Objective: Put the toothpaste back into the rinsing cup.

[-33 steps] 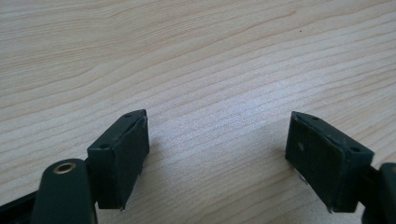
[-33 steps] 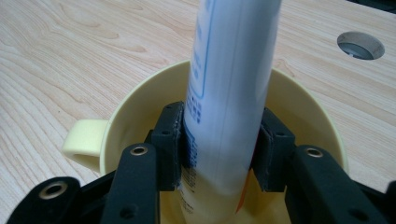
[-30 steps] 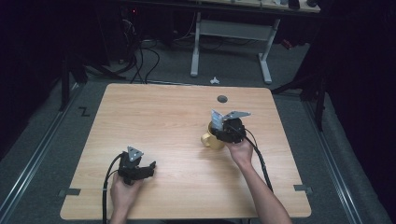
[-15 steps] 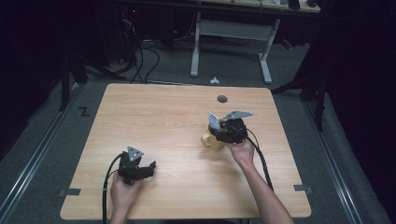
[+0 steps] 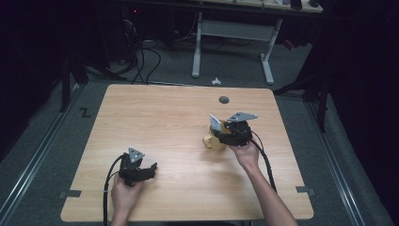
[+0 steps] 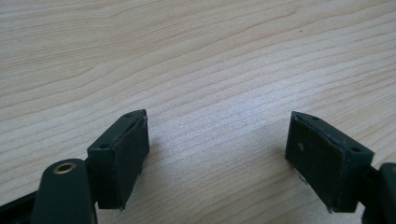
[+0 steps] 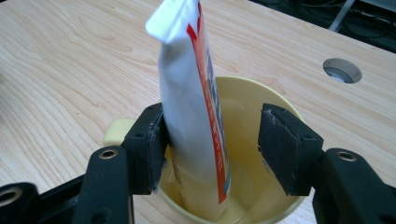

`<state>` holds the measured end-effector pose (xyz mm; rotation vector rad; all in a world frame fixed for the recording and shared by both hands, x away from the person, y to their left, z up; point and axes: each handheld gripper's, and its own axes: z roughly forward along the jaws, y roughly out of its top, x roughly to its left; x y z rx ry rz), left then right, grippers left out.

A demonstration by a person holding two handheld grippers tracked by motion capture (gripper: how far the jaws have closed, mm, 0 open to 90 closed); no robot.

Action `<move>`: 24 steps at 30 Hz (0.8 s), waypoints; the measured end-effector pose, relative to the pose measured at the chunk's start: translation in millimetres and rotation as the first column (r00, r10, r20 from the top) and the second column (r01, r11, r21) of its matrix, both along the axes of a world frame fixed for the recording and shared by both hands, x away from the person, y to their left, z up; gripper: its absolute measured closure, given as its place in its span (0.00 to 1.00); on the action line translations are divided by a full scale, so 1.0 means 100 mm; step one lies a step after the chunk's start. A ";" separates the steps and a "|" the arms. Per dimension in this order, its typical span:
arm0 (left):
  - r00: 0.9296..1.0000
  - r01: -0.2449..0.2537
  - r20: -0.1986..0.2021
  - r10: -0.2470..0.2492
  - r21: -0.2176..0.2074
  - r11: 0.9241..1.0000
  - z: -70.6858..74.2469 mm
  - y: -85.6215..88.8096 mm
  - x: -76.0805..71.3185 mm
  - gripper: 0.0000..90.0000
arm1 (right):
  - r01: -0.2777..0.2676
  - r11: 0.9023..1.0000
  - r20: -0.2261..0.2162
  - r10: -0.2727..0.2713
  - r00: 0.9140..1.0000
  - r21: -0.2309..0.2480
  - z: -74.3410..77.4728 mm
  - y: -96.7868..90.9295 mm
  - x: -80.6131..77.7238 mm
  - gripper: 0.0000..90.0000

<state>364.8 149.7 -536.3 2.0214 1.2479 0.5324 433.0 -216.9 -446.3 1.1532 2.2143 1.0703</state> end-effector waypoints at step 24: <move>1.000 0.001 0.000 -0.001 0.001 1.000 0.00 0.00 0.00 0.25 | 0.024 0.998 0.026 -0.026 0.999 0.058 0.11 -0.20 -0.19 0.45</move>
